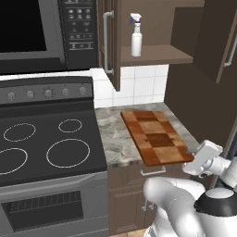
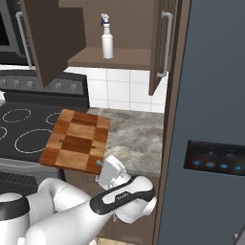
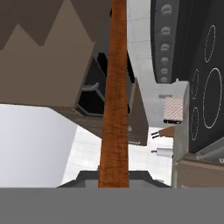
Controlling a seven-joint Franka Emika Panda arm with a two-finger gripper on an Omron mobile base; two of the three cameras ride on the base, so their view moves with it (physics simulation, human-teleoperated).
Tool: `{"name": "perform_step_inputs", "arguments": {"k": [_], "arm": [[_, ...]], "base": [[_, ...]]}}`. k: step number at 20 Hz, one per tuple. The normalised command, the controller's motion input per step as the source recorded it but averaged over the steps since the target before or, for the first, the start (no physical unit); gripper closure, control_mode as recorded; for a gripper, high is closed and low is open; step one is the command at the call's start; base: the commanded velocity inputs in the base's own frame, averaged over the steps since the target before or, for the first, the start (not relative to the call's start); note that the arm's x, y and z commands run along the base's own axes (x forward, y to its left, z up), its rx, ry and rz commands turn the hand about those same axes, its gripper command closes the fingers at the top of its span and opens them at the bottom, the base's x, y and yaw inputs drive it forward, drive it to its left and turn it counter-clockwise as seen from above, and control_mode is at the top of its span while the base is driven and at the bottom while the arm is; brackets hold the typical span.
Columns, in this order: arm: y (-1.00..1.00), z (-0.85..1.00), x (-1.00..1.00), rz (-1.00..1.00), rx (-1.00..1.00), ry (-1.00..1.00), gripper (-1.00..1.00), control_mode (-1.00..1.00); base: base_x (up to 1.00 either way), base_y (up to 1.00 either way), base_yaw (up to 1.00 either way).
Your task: Move the cutting board and knife to the sink. Then move spray from the cabinet to the counter.
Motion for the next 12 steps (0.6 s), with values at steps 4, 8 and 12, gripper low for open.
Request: {"name": "perform_step_inputs", "arguments": {"k": [4, 8, 12], "arm": [[0.0, 0.67, -0.48, 0.0, -0.01, 0.0, 1.0, -1.0], [0.0, 0.54, -0.28, -0.01, -0.04, -0.04, 1.0, -1.0], [-0.05, 0.37, -0.12, -0.08, 0.0, -0.02, 1.0, -1.0]], "base": [[0.0, 0.0, 0.0], [0.0, 0.0, 0.0], [0.0, 0.0, 0.0]]}}
